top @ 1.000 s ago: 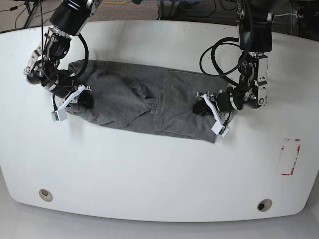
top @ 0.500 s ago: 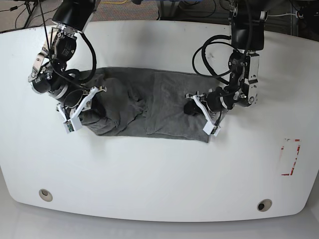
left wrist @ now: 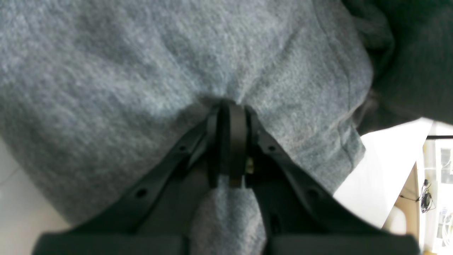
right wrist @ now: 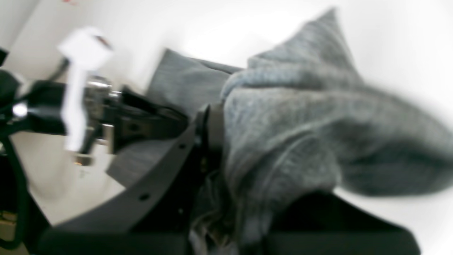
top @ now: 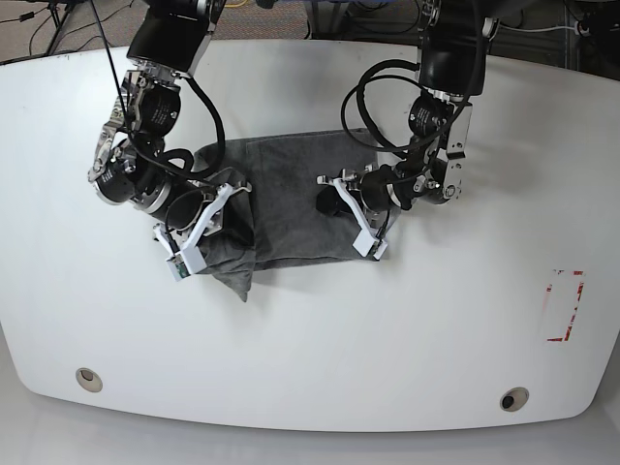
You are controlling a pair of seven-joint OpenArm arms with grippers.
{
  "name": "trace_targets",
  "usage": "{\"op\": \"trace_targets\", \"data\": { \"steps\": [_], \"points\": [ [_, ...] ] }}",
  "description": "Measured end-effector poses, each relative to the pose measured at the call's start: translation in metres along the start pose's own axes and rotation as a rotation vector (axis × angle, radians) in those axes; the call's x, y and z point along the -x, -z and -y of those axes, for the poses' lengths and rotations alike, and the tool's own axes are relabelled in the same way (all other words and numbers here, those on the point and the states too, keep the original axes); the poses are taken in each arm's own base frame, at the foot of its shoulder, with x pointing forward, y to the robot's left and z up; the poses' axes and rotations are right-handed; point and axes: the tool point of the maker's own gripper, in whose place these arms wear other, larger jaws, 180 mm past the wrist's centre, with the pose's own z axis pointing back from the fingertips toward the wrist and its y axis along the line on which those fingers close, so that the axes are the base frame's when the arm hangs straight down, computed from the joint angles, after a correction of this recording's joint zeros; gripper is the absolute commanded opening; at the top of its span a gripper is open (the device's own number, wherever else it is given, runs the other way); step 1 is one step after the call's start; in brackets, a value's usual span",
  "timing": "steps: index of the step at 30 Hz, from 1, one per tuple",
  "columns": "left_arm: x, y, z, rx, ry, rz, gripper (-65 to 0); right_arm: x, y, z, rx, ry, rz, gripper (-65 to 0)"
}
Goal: Layout the t-shirt on the table in an organized manner, then fold the t-shirt properly
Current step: 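Fold the right gripper's end over toward the left gripper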
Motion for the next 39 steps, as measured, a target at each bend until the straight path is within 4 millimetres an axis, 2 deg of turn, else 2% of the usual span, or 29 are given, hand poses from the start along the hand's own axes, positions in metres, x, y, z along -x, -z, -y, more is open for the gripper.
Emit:
{"op": "trace_targets", "data": {
  "steps": [6,14,23,30,39],
  "points": [
    [-0.001,0.003,0.005,0.006,-0.006,0.001,-62.6,-0.004,0.007,-0.007,-0.011,0.001,0.007,-64.4],
    [-0.002,0.003,0.005,0.006,-0.006,0.001,-62.6,0.003,0.008,-0.003,0.02,-0.01,-0.025,-64.4],
    [-0.002,0.003,0.005,0.007,-0.006,0.001,-62.6,0.015,0.017,-0.028,-0.042,-0.045,-0.071,-64.4],
    [-0.002,0.003,0.005,0.004,-0.005,0.001,-62.6,0.015,0.02,-0.049,-0.078,-0.043,-0.053,-64.4],
    [-0.002,0.003,0.004,0.004,-0.007,0.002,-62.6,0.014,0.024,-0.057,-0.095,-0.023,-0.04,-64.2]
  ]
}}
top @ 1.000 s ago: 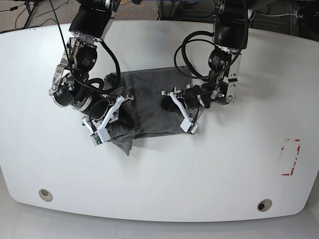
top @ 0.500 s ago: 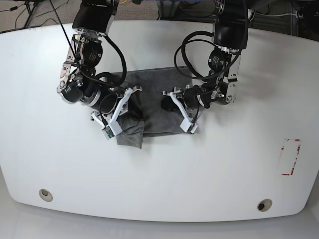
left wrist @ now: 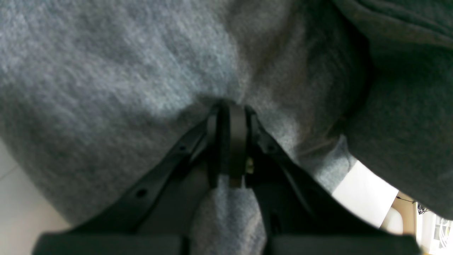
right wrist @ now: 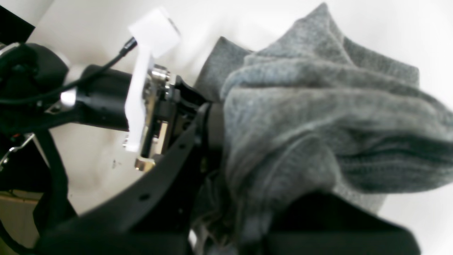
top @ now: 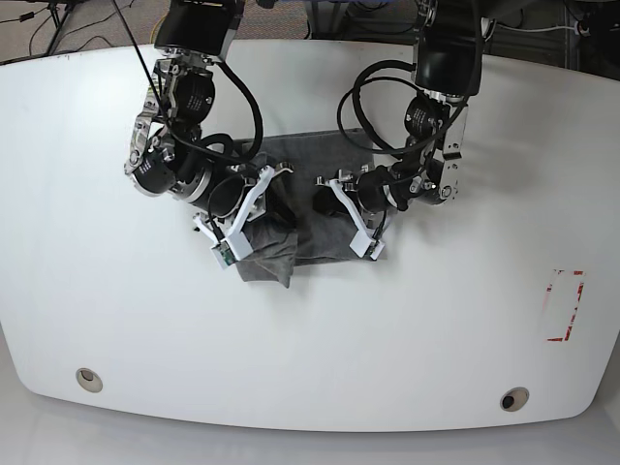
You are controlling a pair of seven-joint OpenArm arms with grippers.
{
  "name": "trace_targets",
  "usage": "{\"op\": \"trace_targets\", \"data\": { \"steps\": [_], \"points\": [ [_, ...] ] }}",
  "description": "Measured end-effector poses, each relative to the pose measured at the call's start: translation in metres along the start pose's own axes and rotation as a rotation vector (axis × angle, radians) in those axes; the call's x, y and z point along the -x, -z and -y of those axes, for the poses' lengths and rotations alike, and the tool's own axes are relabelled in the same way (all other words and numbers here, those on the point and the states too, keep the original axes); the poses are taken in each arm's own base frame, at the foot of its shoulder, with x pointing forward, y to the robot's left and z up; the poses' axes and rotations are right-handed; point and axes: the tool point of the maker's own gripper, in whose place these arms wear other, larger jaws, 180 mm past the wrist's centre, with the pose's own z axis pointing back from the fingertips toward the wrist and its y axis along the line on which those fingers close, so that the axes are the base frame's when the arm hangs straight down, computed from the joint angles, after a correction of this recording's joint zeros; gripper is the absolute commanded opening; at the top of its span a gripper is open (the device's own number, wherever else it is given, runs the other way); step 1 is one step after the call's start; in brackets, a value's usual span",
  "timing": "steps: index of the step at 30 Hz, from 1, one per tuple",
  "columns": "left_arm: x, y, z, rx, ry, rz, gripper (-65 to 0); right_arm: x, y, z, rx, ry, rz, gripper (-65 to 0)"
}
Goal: Layout the t-shirt on the table in an organized manner, then fold the t-shirt properly
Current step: 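Fold the right gripper's end over toward the left gripper, then open the left gripper and withdraw it from the folded shirt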
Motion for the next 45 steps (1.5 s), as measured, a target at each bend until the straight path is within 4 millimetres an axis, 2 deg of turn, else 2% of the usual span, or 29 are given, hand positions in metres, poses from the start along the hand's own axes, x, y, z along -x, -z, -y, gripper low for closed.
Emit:
{"op": "trace_targets", "data": {
  "steps": [3,5,8,9,10,11,14,15,19,25,27,31,36,45],
  "points": [
    [0.0,0.0,0.0,0.0,0.0,0.0,-62.5,-0.001,0.001,-0.002,-0.006,0.003,0.003,-63.7],
    [0.0,0.0,0.0,0.0,0.0,0.0,-61.7,-0.001,0.002,-0.003,-0.007,0.003,0.004,-60.4],
    [0.0,0.0,0.0,0.0,0.0,0.0,-57.4,-0.001,0.004,-0.007,-0.019,-0.007,-0.001,-46.9],
    [0.0,0.0,0.0,0.001,0.0,0.0,-55.6,-0.001,0.005,-0.01,-0.027,-0.018,-0.007,-39.3],
    [0.0,0.0,0.0,0.002,-0.001,0.0,-55.0,-0.001,0.007,-0.013,-0.034,-0.029,-0.013,-35.7],
    [0.0,0.0,0.001,0.004,-0.002,0.001,-53.8,-0.001,0.009,-0.019,-0.048,-0.042,-0.017,-26.3],
    [0.0,0.0,0.002,0.009,-0.005,0.003,-53.1,-0.005,0.013,-0.038,-0.099,-0.065,-0.006,-13.5],
    [-0.001,0.0,0.002,0.011,-0.006,0.004,-53.1,-0.007,0.012,-0.043,-0.11,-0.066,0.002,-12.5],
    [-0.001,0.0,0.002,0.01,-0.006,0.005,-52.9,-0.014,0.007,-0.054,-0.123,-0.081,0.04,-14.4],
    [-0.002,0.0,0.003,0.011,-0.003,0.007,-52.4,-0.012,0.005,-0.049,-0.104,-0.085,0.03,-20.8],
    [-0.002,0.0,0.003,0.013,0.0,0.009,-49.7,-0.011,0.004,-0.047,-0.103,-0.09,0.028,-21.7],
    [-0.006,-0.007,0.004,0.035,0.003,0.022,-38.8,-0.012,-0.002,-0.034,-0.069,-0.084,0.033,-23.3],
    [-0.018,-0.019,-0.005,0.015,-0.013,0.064,-29.7,-0.007,-0.01,-0.018,-0.026,-0.093,0.011,-23.3],
    [-0.035,-0.042,-0.012,0.037,0.005,0.138,-27.9,-0.004,-0.02,0.0,0.022,-0.09,0.002,-23.3]
  ]
}}
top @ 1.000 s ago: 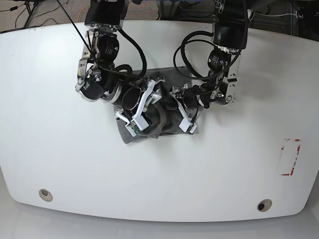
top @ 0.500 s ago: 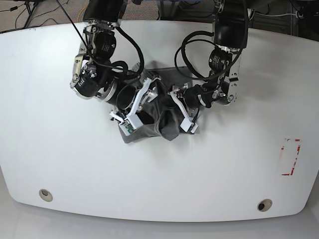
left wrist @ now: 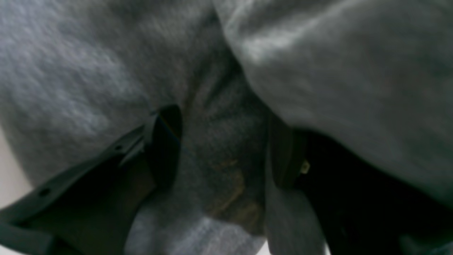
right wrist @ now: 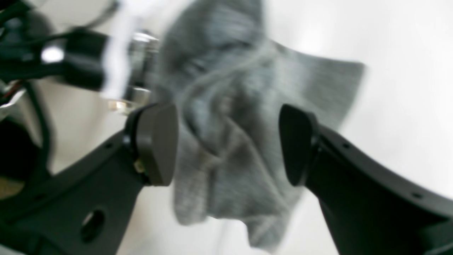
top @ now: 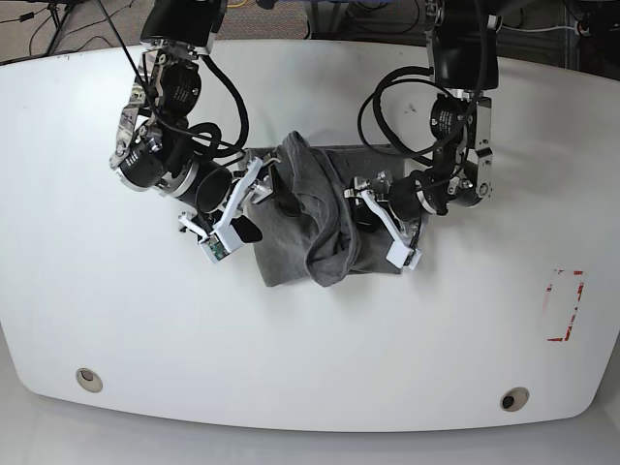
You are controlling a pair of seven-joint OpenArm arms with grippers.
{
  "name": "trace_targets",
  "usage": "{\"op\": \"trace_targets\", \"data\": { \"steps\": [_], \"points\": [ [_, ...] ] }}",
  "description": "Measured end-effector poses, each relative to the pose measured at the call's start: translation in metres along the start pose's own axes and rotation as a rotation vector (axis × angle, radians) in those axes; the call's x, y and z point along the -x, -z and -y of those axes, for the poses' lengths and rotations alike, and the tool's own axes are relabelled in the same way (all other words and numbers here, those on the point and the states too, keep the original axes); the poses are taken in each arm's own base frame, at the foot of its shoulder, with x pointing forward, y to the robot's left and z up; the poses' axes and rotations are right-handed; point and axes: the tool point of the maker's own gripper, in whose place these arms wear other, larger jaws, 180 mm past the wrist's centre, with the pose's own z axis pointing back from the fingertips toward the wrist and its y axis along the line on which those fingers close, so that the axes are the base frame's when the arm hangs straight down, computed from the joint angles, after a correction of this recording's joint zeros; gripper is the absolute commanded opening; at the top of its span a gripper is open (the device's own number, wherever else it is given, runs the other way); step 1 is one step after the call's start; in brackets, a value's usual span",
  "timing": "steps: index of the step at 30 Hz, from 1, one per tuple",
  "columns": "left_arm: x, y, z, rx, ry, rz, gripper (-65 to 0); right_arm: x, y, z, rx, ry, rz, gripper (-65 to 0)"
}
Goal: Layout the t-shirt on the table in an organized manner, then fold the t-shirt properly
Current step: 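Open the left gripper and withdraw it from the folded shirt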
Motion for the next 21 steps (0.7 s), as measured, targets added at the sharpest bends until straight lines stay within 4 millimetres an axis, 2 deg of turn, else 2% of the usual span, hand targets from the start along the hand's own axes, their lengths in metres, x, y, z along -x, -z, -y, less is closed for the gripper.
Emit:
{"op": "trace_targets", "data": {
  "steps": [9,12,14,16,21],
  "points": [
    [-0.021,-0.017,0.002,0.078,0.001,0.07,-27.9,0.002,0.001,0.001,-0.001,0.008,-0.003,-23.3],
    [-0.029,-0.03,-0.004,0.075,0.017,0.093,-27.9,0.006,0.003,0.001,-0.004,0.014,-0.014,-23.3],
    [-0.041,-0.046,-0.01,0.069,0.026,0.129,-27.9,0.007,0.002,0.003,0.0,0.015,-0.021,-23.3],
    [-0.056,-0.069,-0.026,0.038,0.043,0.175,-28.2,0.007,0.002,0.003,0.001,0.014,-0.02,-23.3],
    [-0.089,-0.134,-0.076,-0.101,0.088,0.252,-28.2,0.011,0.009,0.003,-0.017,0.034,-0.032,-23.3]
  ]
}}
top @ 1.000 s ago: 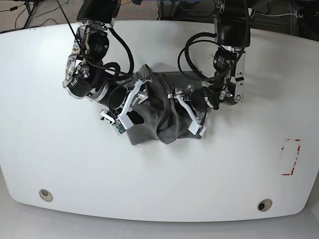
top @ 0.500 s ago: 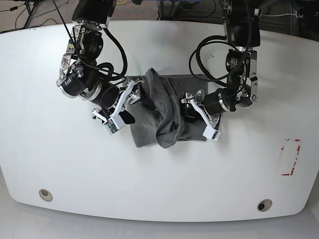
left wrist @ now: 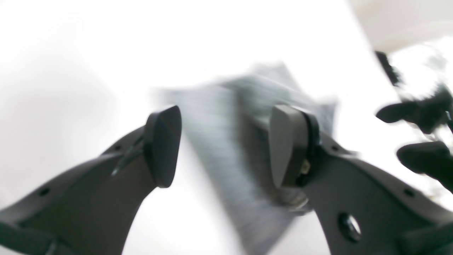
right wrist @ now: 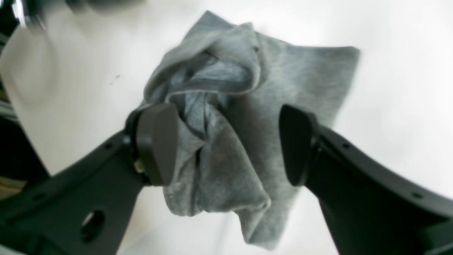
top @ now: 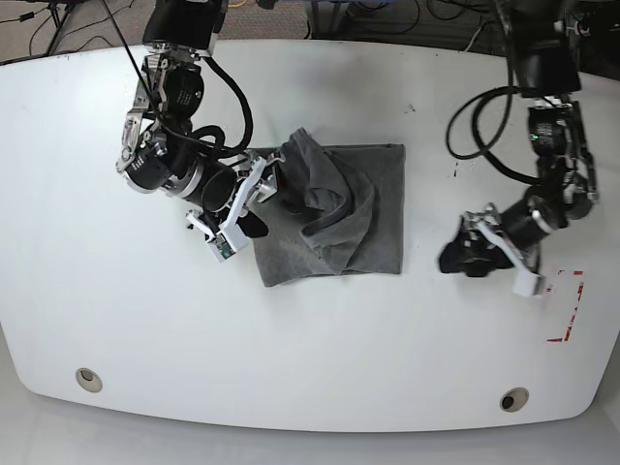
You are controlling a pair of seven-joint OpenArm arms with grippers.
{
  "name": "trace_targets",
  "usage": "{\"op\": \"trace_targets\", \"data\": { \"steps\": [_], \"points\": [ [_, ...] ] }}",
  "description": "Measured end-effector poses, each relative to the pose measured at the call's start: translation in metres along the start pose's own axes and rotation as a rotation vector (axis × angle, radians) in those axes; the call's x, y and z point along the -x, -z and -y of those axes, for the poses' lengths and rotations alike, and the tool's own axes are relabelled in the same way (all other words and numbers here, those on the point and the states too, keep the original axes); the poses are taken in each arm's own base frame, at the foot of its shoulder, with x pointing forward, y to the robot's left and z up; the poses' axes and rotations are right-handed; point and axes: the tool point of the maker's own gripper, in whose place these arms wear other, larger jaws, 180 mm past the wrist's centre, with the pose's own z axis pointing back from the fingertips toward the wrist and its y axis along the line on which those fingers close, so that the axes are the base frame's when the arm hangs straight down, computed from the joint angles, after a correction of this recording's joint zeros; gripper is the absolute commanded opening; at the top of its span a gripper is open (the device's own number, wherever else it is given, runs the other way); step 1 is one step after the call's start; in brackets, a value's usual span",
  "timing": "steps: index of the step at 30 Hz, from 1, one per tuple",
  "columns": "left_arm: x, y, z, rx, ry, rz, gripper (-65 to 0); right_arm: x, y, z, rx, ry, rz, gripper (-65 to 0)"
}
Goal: Layout the t-shirt on the table in an organized manner, then fold the t-shirt properly
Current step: 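Open the left gripper and withdraw it from the folded shirt, then press and smooth the folded shirt bundle with the right gripper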
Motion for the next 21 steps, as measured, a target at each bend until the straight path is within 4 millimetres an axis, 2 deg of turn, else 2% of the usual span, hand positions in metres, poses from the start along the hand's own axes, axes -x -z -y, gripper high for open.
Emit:
{"op": "trace_targets", "data": {
  "steps": [3,6,12,16,21],
  "points": [
    [-0.022,-0.033,-0.036,-0.105,0.023,0.039,-28.2,0.001,0.006,0.002,-0.007,0.015,-0.011,-23.0],
    [-0.042,-0.063,-0.062,-0.186,0.045,0.075,-28.2,-0.006,0.012,0.004,-0.017,0.022,0.002,-22.8],
    [-0.064,-0.095,-0.082,-0.261,0.081,0.109,-28.2,-0.024,0.024,0.01,-0.037,0.029,0.018,-22.7],
    [-0.057,-0.1,-0.086,-0.274,0.077,0.093,-28.2,-0.033,0.034,0.007,-0.065,0.008,0.01,-22.7],
    [-0.035,-0.102,-0.09,-0.283,0.047,0.051,-28.2,-0.033,0.051,-0.017,-0.135,-0.044,-0.032,-22.7]
  ]
}}
